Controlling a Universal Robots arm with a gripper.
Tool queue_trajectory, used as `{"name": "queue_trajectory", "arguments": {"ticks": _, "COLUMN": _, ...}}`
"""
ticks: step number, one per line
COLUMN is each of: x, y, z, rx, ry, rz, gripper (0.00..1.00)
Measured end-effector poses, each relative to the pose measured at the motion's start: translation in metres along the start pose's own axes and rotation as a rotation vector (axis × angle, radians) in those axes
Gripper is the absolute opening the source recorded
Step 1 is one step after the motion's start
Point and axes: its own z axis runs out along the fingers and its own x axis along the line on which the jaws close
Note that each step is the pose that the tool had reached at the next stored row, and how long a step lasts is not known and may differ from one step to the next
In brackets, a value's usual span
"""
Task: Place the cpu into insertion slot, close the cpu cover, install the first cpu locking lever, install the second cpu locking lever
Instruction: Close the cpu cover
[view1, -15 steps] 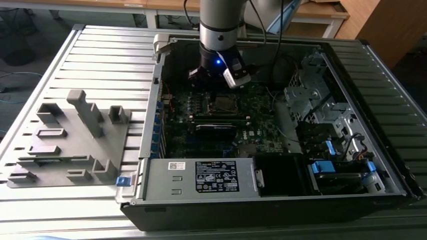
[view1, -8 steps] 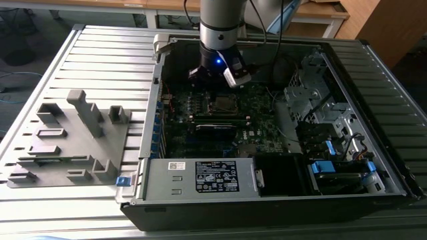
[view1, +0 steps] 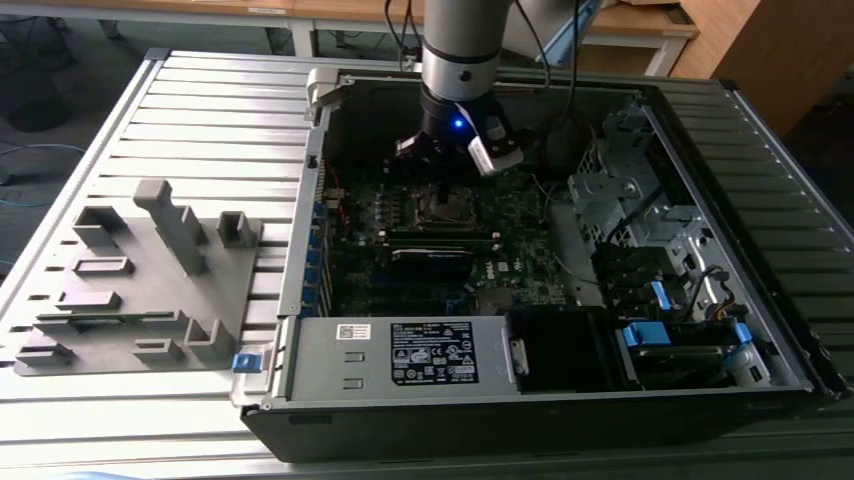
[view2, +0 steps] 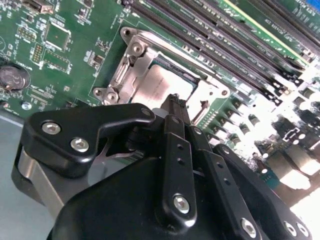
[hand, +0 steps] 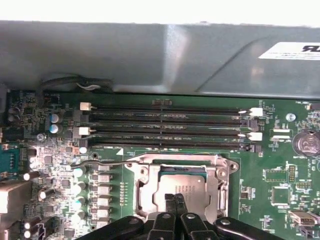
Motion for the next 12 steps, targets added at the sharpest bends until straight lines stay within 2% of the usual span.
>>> {"name": "queue_trajectory", "arguments": {"ticks": 3, "x": 0.0, "y": 0.0001, "z": 0.0004, "rx": 0.0, "ry": -0.0175, "rz": -0.001, "gripper": 0.11}}
{"name": "queue_trajectory", "arguments": {"ticks": 4, "x": -0.0001, "y": 0.0001, "z": 0.0005, "rx": -0.0002, "ry": -0.0205, "rz": -0.001, "gripper": 0.11}}
{"name": "queue_trajectory", "arguments": {"ticks": 7, "x": -0.0001, "y": 0.0001, "z": 0.0004, "rx": 0.0002, "ry": -0.0215, "rz": 0.003, "gripper": 0.11}}
{"name": "queue_trajectory", "arguments": {"ticks": 10, "x": 0.0, "y": 0.0, "z": 0.0005, "rx": 0.0022, "ry": -0.022, "rz": 0.052, "gripper": 0.11}}
{"name": "queue_trajectory", "arguments": {"ticks": 12, "x": 0.0, "y": 0.0, "z": 0.0006, "rx": 0.0024, "ry": -0.0223, "rz": 0.064, "gripper": 0.11}}
